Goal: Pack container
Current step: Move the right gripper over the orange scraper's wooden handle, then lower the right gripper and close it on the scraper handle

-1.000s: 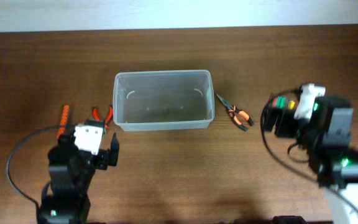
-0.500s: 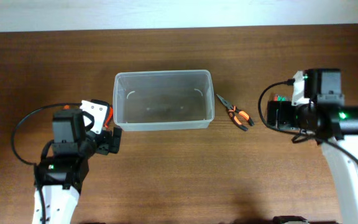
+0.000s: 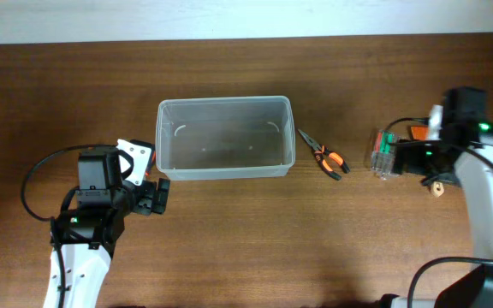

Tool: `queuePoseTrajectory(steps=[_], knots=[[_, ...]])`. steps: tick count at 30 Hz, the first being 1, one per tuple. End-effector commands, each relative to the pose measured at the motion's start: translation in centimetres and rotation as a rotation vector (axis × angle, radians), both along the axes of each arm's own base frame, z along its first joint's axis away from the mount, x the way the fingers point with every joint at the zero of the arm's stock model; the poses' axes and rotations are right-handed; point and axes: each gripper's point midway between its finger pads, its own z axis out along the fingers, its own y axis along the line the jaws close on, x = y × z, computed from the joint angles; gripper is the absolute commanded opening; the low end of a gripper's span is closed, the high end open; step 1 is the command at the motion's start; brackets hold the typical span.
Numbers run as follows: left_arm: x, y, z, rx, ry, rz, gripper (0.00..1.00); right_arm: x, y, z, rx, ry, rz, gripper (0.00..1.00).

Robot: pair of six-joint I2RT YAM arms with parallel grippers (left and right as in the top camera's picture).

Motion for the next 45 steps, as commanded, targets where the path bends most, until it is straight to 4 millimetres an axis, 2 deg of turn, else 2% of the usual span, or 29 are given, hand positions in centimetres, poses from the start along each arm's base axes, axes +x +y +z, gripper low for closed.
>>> queuePoseTrajectory(steps=[1,4,7,14,18,22,24,28,36,45], knots=[[0.4,-0.4,0.7,-0.022,-0.013,-0.004,0.99,-0.4,-3.1,0.6,0.004,-0.033,-0.108,0.99],[0.4,-0.4,0.7,-0.022,-0.013,-0.004,0.99,-1.0,-5.4,0.7,-0.003,-0.051,-0.178,0.99],[0.4,-0.4,0.7,-0.022,-0.013,-0.004,0.99,-0.9,-6.7,0.5,-0.009,-0.065,-0.201,0.99],[0.4,-0.4,0.7,-0.022,-0.013,-0.004,0.99,1.6,-8.2,-1.1,-0.057,-0.081,-0.069,0.99],[0.4,-0.4,0.7,-0.022,-0.014,-0.004,0.99,2.4,-8.6,-3.7,-0.047,-0.030,-0.013,0.99],[0.4,-0.4,0.7,-0.022,-0.014,-0.004,0.99,2.7,-7.6,-6.6,0.050,0.041,0.020,0.99],[0.4,-0.4,0.7,-0.022,-0.014,-0.004,0.99,2.9,-7.8,-8.0,0.086,0.107,0.022,0.99],[0.4,-0.4,0.7,-0.022,-0.014,-0.004,0.99,4.1,-8.7,-8.4,0.095,0.146,0.018,0.99],[0.4,-0.4,0.7,-0.022,-0.014,-0.004,0.99,6.7,-10.7,-7.7,0.044,0.146,0.080,0.99],[0.4,-0.4,0.7,-0.022,-0.014,-0.004,0.99,5.8,-10.2,-9.7,0.082,0.227,0.139,0.99]])
